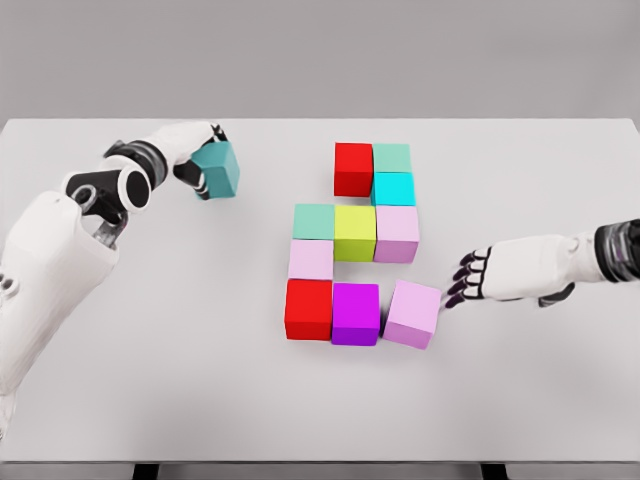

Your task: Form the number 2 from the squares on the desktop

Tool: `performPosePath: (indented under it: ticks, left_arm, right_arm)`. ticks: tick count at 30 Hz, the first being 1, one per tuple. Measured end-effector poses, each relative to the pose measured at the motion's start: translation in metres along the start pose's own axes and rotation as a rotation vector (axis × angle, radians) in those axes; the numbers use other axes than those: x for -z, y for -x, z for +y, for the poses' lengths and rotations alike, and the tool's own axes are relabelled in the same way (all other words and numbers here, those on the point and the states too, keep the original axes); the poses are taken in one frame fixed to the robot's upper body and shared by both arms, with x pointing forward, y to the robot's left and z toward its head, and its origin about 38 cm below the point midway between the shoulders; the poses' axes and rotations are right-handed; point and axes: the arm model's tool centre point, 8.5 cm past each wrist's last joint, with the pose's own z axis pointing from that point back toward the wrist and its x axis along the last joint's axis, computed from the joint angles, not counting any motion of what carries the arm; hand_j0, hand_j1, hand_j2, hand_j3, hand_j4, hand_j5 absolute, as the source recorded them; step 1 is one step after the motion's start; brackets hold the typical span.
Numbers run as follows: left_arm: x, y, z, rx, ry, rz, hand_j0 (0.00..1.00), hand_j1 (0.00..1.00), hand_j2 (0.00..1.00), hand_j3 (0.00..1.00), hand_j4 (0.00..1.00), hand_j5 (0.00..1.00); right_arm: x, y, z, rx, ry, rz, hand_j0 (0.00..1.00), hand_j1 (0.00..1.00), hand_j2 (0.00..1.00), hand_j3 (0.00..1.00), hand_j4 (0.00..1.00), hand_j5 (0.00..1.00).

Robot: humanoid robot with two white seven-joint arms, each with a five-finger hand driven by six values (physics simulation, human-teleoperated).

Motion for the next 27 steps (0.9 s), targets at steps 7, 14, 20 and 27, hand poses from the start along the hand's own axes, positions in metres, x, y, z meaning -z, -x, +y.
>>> performPosePath:
  ticks: [7, 14, 20, 27]
  left_arm:
    - [0.012, -0.022, 0.002, 0.018, -0.018, 0.005, 0.45, 0.45, 0.45, 0.45, 0.45, 0.45]
    - [0.022, -0.043, -0.001, 0.036, -0.025, 0.011, 0.43, 0.43, 0.43, 0.43, 0.43, 0.43]
    - [0.029, -0.059, 0.000, 0.059, -0.039, 0.021, 0.43, 0.43, 0.43, 0.43, 0.43, 0.43]
    - [0.038, -0.076, -0.006, 0.070, -0.026, 0.030, 0.42, 0.42, 0.42, 0.42, 0.42, 0.42]
  right_arm:
    - [0.000, 0.011, 0.005, 0.005, -0.020, 0.032, 1.00, 1.00, 1.00, 1.00, 1.00, 1.00]
    - [0.011, 0.006, -0.005, -0.012, 0.001, 0.004, 1.00, 1.00, 1.00, 1.00, 1.00, 1.00]
    - [0.014, 0.002, -0.010, -0.022, 0.014, -0.012, 1.00, 1.00, 1.00, 1.00, 1.00, 1.00]
    - [0.015, 0.002, -0.021, -0.036, 0.038, -0.018, 1.00, 1.00, 1.00, 1.00, 1.00, 1.00]
